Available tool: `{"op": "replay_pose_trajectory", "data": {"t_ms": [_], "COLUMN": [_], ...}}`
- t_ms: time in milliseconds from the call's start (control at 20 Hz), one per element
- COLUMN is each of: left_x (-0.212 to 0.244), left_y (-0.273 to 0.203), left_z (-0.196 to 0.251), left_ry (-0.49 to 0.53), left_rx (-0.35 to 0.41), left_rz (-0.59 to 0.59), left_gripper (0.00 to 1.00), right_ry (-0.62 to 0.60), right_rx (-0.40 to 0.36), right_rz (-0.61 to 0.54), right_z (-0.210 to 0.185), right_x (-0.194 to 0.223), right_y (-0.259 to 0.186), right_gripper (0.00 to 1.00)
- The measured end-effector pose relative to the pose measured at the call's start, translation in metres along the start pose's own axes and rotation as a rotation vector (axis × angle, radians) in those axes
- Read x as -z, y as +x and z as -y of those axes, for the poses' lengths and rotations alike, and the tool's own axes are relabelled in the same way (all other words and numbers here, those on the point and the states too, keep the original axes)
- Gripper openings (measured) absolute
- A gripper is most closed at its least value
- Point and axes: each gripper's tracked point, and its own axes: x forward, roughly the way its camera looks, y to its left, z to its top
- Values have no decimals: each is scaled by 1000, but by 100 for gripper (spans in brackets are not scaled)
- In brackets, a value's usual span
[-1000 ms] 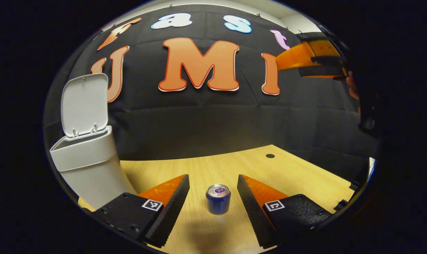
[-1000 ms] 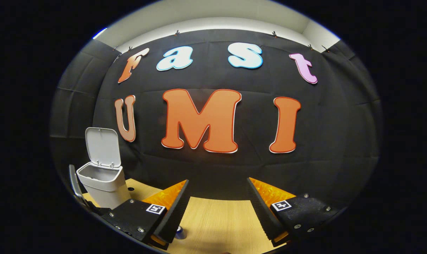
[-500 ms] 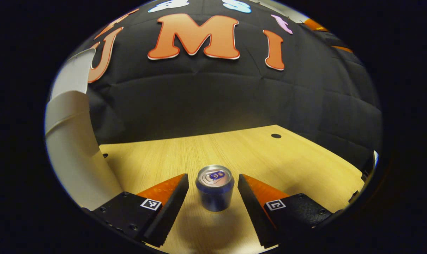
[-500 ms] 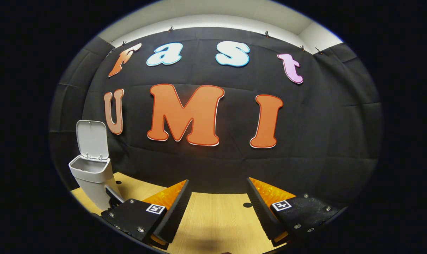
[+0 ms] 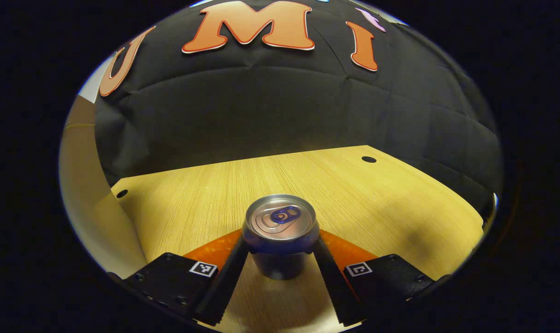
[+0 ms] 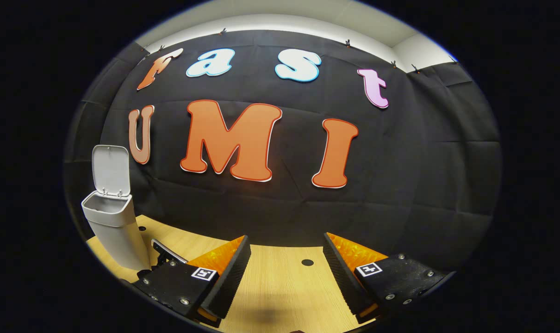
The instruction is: Press the lid of the desktop garbage bin to open it, pick up the crumpled paper on the desktop and throw it into the bin, then pick up the pop can on the desktop and drop it into the bin, and finally close the garbage bin lid.
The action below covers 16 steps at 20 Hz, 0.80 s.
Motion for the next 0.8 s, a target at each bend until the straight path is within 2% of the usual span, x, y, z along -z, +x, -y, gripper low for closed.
{"op": "replay_pose_trajectory", "data": {"t_ms": [300, 650, 800], "left_x": [-17, -52, -72], "left_y": [-19, -60, -80], "left_z": [3, -5, -11], "left_ry": [25, 13, 6], "left_rx": [20, -12, -31], "left_rz": [20, 84, 151], "left_gripper": [83, 82, 80], "right_ry": [8, 27, 37], "right_rx": [-24, -77, -92], "right_rz": [-7, 8, 11], "right_z": [-8, -22, -23], "right_x": [5, 2, 3], "right_y": [7, 15, 15], "right_gripper": [93, 93, 93]}}
